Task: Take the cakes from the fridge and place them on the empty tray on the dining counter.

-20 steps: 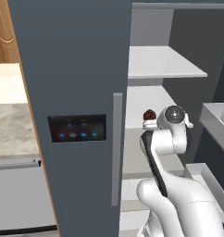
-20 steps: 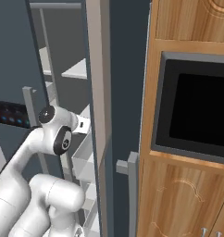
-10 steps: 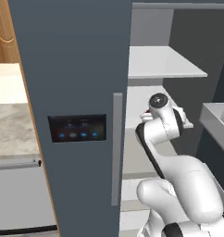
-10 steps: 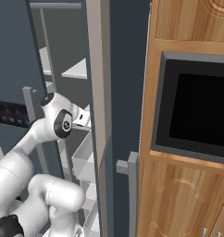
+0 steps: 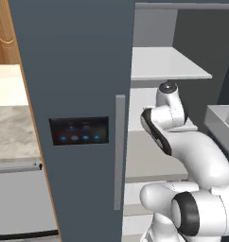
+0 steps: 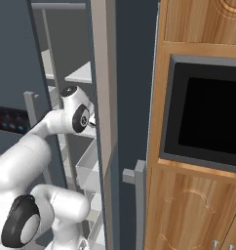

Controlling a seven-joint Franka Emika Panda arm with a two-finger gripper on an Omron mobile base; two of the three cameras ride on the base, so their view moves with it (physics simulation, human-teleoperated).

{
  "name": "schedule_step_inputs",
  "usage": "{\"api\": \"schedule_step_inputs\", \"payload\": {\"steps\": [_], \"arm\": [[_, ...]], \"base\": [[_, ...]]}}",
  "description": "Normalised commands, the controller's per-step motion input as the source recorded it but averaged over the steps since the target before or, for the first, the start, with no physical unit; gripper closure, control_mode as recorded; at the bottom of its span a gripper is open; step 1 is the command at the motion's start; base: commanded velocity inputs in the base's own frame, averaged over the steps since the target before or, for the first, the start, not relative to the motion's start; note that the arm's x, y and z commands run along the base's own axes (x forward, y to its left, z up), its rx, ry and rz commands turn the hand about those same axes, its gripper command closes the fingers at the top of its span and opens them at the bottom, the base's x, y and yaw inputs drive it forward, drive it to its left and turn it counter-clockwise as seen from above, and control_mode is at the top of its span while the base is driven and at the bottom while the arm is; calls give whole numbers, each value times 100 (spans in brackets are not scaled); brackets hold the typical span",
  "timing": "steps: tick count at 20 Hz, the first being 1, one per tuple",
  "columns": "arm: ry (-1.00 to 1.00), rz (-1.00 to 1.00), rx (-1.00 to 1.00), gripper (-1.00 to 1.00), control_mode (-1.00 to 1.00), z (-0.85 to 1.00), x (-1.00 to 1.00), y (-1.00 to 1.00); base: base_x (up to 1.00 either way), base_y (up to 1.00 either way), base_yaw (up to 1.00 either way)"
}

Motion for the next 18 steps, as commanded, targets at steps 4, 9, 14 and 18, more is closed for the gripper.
{"api": "schedule_step_inputs", "payload": {"steps": [4, 9, 14, 18], "arm": [[-12, 0, 11, -100, -100, -25, 30, 1], [-28, 0, 0, -100, -100, -48, 54, 3], [-9, 0, 0, -100, -100, -26, 73, 5], [0, 0, 0, -100, -100, -9, 61, 0]], "base": [[0, 0, 0], [0, 0, 0], [0, 0, 0], [0, 0, 0]]}}
